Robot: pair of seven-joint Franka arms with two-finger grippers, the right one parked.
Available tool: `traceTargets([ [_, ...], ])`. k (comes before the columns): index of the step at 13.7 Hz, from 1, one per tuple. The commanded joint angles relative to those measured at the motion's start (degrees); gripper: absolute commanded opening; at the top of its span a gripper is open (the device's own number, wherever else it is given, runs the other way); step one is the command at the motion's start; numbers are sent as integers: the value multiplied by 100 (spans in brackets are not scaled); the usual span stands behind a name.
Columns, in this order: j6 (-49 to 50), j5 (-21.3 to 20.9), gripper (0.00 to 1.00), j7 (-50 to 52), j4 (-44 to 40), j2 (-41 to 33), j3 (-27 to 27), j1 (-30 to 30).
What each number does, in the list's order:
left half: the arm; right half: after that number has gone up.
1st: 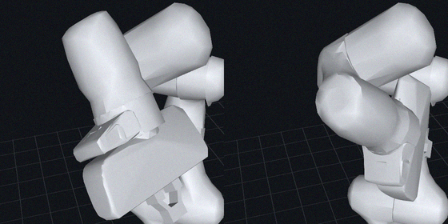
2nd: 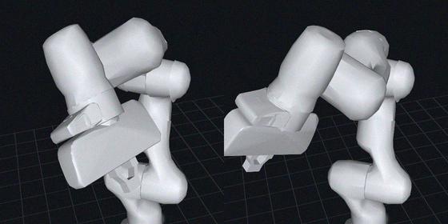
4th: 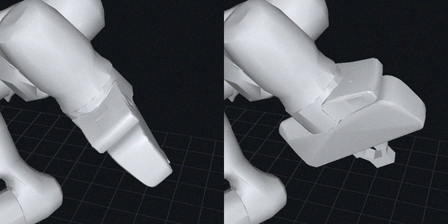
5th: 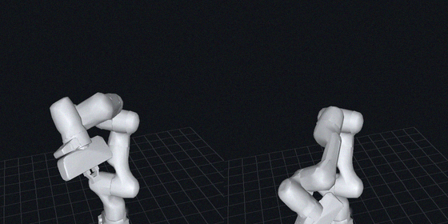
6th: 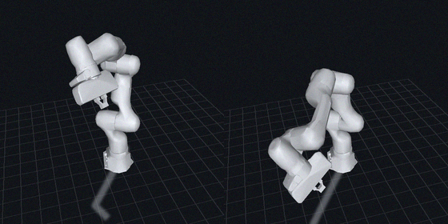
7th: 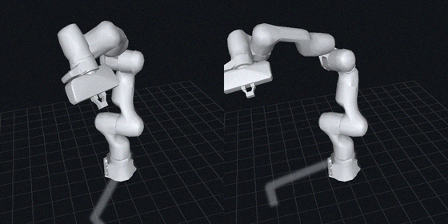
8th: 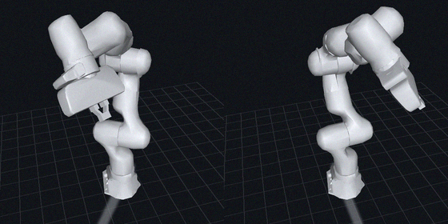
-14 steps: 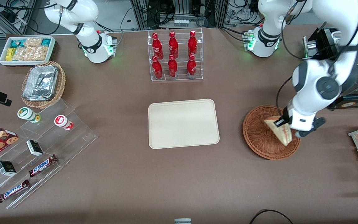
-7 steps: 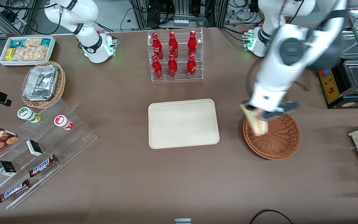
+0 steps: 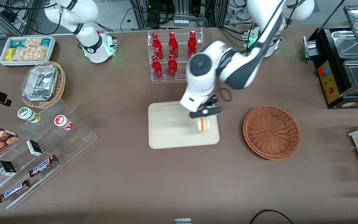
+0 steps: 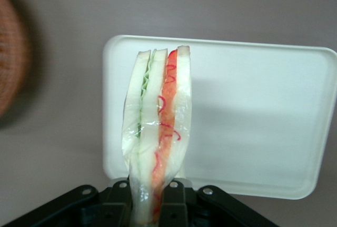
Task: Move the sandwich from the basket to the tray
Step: 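Lower the sandwich onto the tray and open the left gripper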
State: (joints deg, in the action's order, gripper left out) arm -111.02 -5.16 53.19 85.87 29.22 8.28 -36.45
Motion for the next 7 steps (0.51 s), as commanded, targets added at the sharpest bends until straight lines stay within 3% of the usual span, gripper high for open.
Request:
traceTargets([
  [1,-313,-91,0,304,-773,926,-81,-397],
  [7,-772,-117,0,359,-756,1595,-90,-626],
])
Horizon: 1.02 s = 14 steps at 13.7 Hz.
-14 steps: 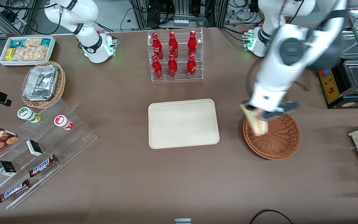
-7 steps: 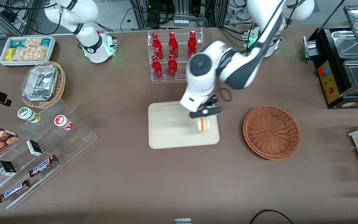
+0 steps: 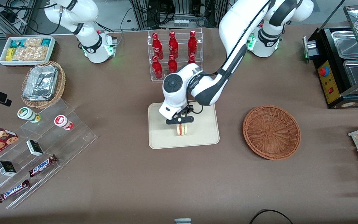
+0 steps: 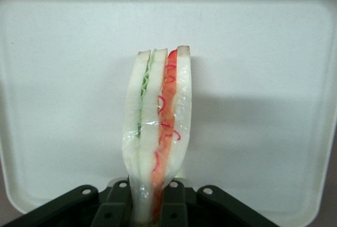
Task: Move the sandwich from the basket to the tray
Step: 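Lower the sandwich onto the tray and open the left gripper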
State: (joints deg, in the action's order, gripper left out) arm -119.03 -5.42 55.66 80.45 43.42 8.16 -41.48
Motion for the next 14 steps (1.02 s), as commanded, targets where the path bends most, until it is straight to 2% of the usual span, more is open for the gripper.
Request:
traceTargets([
  [1,28,-108,0,103,-188,202,-78,-149],
  [2,28,-143,0,103,-187,245,-87,-167],
  [3,28,-170,20,112,-196,263,-87,-167],
  [4,28,-179,74,94,-196,263,-87,-167],
  [5,63,-188,100,77,-205,246,-96,-167],
  [7,203,-179,100,112,-231,89,-104,-159],
  [10,835,-91,100,164,-170,-779,-131,16],
  [14,2029,83,100,305,-126,-2151,-122,859],
])
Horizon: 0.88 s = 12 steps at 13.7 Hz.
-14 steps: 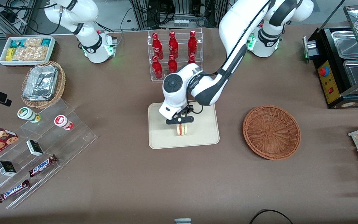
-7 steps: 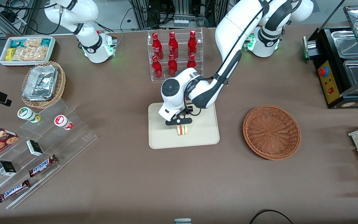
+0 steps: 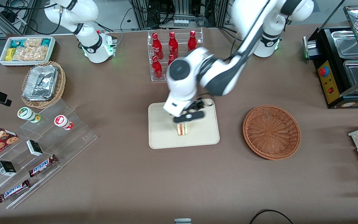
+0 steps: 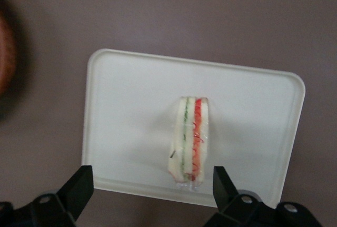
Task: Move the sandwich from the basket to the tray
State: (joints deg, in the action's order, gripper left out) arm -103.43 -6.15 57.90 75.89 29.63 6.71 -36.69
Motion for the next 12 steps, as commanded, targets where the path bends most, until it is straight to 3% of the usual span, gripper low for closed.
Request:
traceTargets([
  [1,716,315,100,3,443,-1087,24,713],
  [7,886,519,100,-2314,1919,-2996,24,2357],
  [12,1439,861,100,-4485,1947,-3446,15,3623],
])
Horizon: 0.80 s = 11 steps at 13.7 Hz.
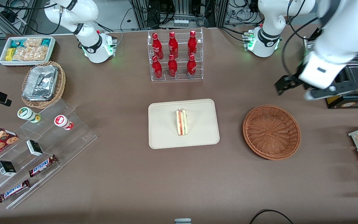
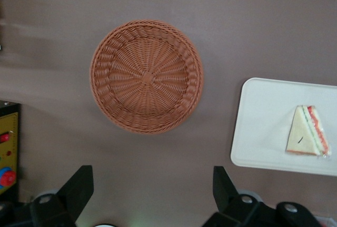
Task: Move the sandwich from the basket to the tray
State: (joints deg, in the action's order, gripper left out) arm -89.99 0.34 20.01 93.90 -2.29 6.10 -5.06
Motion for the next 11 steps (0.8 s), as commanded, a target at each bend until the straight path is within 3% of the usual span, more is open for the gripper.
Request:
traceTargets([
  [1,182,212,100,-970,68,-272,75,558],
  [11,359,98,100,-2142,-1269,694,-258,603],
])
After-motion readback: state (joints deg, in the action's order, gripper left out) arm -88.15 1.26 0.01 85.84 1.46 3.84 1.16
